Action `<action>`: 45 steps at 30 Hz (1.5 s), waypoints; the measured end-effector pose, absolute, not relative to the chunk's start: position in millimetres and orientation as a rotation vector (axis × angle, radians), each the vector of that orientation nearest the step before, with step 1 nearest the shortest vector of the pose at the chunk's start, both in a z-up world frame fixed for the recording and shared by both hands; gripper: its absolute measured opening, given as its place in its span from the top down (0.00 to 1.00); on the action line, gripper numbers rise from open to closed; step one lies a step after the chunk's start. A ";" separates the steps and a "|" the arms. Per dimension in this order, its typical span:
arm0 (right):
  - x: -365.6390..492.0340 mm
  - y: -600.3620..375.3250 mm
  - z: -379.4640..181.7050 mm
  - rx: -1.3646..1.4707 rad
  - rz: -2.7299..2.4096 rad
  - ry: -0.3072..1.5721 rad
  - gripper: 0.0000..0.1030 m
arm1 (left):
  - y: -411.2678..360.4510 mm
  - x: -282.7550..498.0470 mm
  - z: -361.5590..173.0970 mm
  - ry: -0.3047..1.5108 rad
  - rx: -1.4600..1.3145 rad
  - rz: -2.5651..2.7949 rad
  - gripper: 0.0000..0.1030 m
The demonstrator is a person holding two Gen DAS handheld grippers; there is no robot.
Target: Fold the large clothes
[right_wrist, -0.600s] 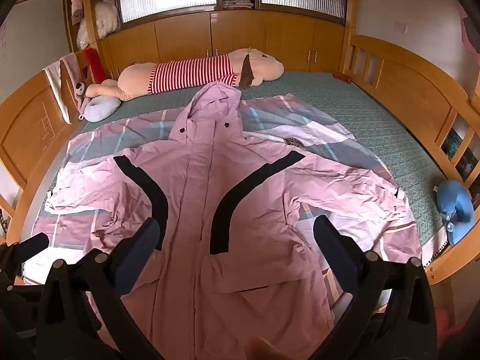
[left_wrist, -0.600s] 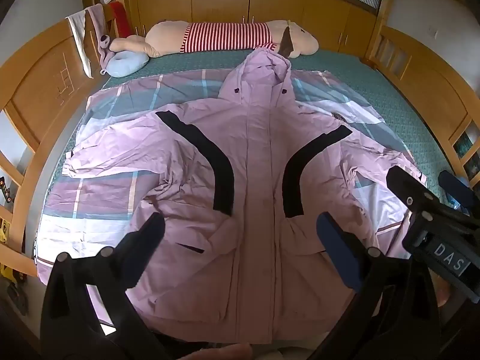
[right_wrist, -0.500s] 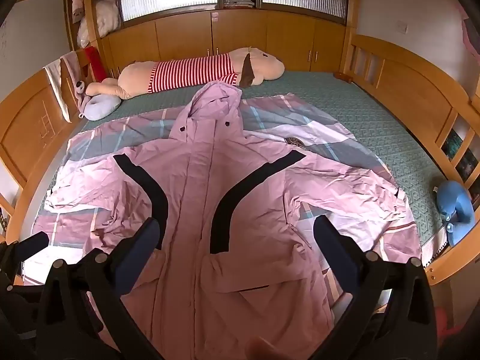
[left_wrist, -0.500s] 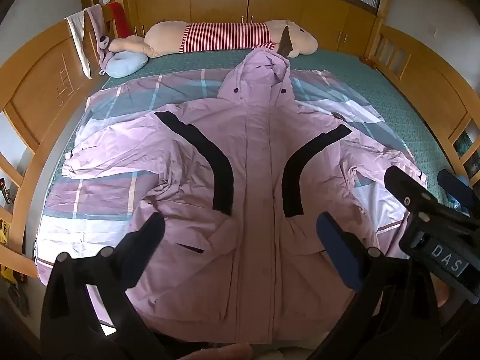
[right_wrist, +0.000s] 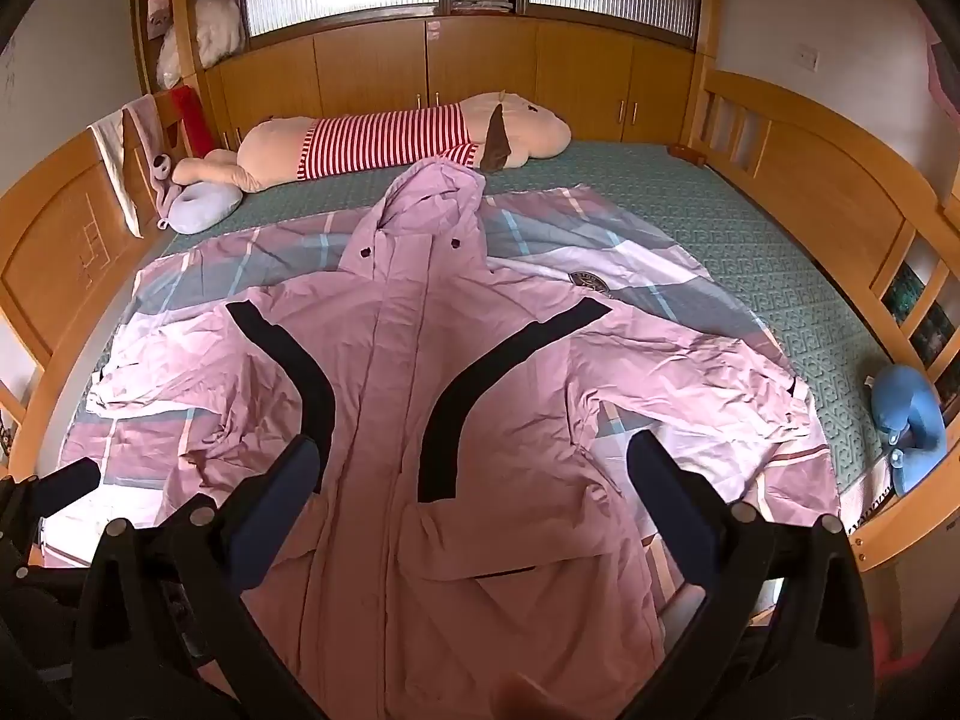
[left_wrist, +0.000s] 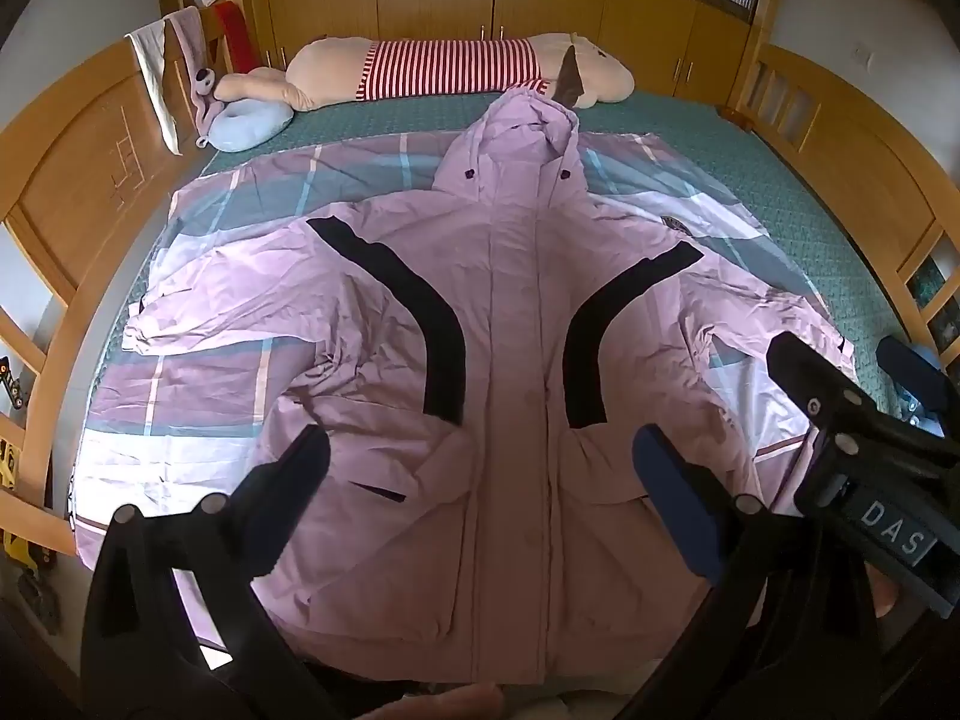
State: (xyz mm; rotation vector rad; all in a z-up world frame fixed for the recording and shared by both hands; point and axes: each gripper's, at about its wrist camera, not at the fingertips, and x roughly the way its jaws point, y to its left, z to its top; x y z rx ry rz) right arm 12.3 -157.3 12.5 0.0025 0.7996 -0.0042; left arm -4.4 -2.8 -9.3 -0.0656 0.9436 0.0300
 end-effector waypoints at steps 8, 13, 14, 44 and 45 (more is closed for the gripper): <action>11.3 -157.8 10.3 -0.004 0.000 0.804 0.01 | -1.4 -2.1 -8.3 0.960 -0.066 0.023 0.02; 12.9 -157.6 11.7 -0.006 0.000 0.809 0.01 | 0.5 -1.3 -7.9 0.963 -0.067 0.023 0.02; 12.6 -157.7 11.7 -0.005 0.001 0.809 0.01 | 0.5 -1.2 -7.8 0.963 -0.068 0.023 0.02; 9.7 -150.7 15.0 -0.024 0.011 0.804 0.01 | 4.2 -3.0 -8.3 0.963 -0.057 0.036 0.02; 9.8 -150.7 15.0 -0.024 0.010 0.803 0.01 | 4.4 -3.3 -8.1 0.962 -0.056 0.036 0.02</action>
